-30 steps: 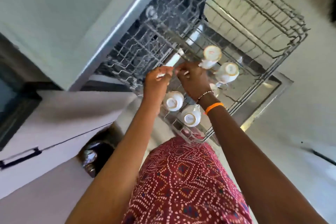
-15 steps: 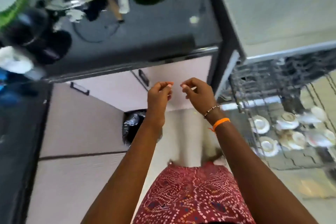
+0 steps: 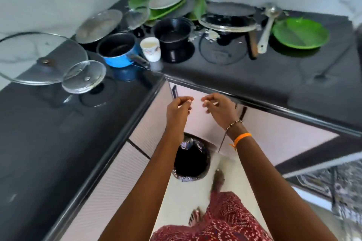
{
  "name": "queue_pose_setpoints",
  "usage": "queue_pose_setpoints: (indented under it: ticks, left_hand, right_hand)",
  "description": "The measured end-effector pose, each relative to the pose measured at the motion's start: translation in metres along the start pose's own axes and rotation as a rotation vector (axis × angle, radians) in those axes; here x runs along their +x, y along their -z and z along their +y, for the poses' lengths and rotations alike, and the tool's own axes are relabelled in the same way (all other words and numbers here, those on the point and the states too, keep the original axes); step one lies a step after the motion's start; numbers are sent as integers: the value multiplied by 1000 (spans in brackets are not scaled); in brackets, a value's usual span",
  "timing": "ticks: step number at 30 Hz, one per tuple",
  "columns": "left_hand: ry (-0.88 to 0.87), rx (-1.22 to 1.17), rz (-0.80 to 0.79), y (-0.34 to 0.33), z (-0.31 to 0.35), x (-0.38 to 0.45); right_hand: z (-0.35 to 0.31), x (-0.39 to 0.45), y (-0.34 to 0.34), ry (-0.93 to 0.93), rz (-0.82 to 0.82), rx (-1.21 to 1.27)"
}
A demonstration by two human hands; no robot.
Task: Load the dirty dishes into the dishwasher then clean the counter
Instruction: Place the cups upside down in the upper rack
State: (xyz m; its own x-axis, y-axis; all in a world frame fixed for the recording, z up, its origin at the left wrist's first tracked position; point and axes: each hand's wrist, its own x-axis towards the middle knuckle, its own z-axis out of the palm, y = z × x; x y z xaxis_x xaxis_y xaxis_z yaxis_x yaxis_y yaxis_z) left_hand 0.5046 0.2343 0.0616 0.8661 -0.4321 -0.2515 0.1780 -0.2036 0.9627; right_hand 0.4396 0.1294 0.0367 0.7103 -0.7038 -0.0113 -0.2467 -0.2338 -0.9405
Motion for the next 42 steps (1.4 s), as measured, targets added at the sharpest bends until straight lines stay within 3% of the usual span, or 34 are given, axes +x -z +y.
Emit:
queue_pose_setpoints:
  ticks: [10,14,21,26,33,42]
  left_hand:
    - [117,-118,323,35,19,105]
    - [168,-207,416,42,26,136]
    - [185,-234,468,43,30,165]
    - [174,-271,456,41,30,168]
    - [166,-214,255,25,28,153]
    - [159,-18,-216,-40,10,78]
  right_hand:
    - [-26,132,-75,57,-92,-7]
    - [-34,186,-108,83,-260,-8]
    - [-54,239,-156,62,-235,128]
    - [-52,238,-152,91,-206,71]
    - [-26,185,-96,113,-113,122]
    - [17,35,5,-5,281,138]
